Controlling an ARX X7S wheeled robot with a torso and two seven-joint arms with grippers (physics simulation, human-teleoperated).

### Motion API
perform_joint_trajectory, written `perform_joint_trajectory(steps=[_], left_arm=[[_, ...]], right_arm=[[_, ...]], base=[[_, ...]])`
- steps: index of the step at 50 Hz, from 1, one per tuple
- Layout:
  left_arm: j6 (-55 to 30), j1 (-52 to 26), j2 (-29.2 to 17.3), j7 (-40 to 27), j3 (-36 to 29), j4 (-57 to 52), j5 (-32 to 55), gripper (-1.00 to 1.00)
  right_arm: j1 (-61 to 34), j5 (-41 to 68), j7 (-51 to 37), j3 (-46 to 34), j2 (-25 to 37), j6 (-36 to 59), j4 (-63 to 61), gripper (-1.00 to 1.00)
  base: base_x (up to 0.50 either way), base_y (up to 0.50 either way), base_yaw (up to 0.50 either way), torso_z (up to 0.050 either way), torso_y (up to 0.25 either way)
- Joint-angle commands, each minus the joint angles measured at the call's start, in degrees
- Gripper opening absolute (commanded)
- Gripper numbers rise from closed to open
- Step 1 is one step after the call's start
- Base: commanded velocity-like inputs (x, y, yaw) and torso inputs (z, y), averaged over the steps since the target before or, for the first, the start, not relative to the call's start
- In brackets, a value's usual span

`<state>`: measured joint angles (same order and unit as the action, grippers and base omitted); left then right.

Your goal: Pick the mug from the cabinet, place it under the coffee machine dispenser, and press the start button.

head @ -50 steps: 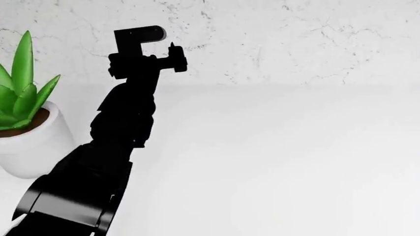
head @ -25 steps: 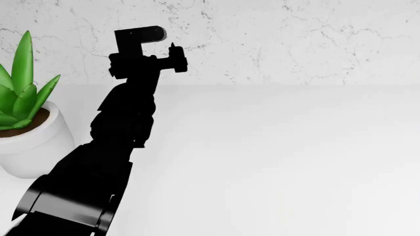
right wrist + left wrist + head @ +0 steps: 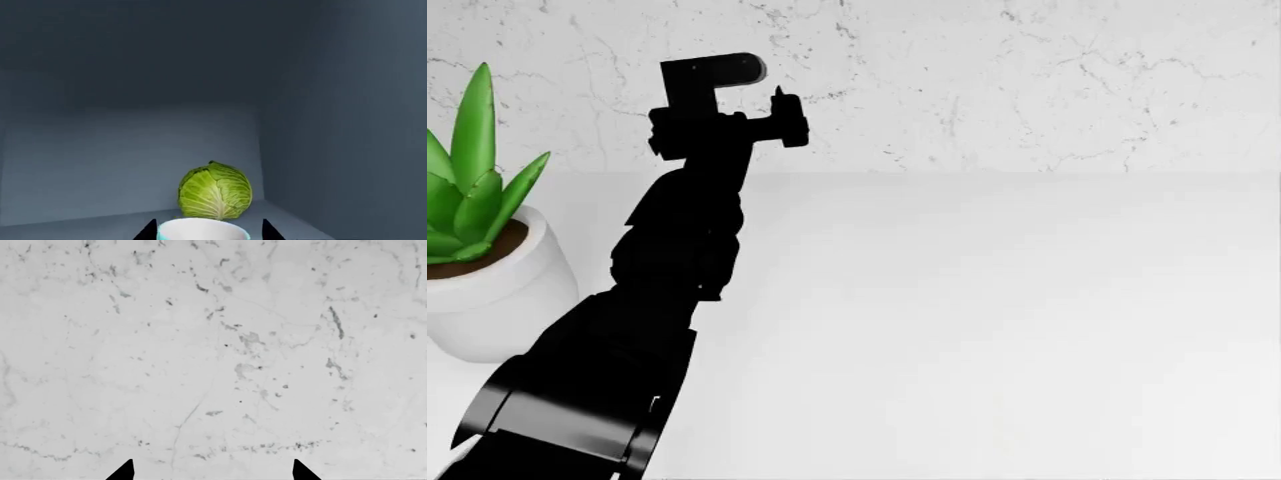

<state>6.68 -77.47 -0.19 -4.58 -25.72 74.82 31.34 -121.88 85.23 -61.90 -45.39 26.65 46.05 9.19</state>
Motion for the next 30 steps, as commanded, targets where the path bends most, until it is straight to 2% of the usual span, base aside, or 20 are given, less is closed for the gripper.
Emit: perform_joint_trajectory(steps=[1,17,30], left_arm=[[0.2,0.0,0.0,0.0,-0.3,0.0,0.1,1.0],[0.5,0.1,0.0,-0.1,-0.5,0.0,0.2,1.0],[0.5,0.1,0.0,-0.1,-0.1,0.0,-0.4,1.0]], right_arm=[[5.8,7.7,0.7,-4.4,-0.9,2.5,5.5,-1.0],[5.7,7.3,0.2,-3.6,-0.6,1.6,3.1,-1.0],[-5.4,0.7,-0.2,-2.0,0.5,1.2,-9.6,-1.0]], base=[[0.0,0.0,0.0,0.0,0.0],[0.01,0.0,0.0,0.0,0.0],[0.0,0.0,0.0,0.0,0.0]])
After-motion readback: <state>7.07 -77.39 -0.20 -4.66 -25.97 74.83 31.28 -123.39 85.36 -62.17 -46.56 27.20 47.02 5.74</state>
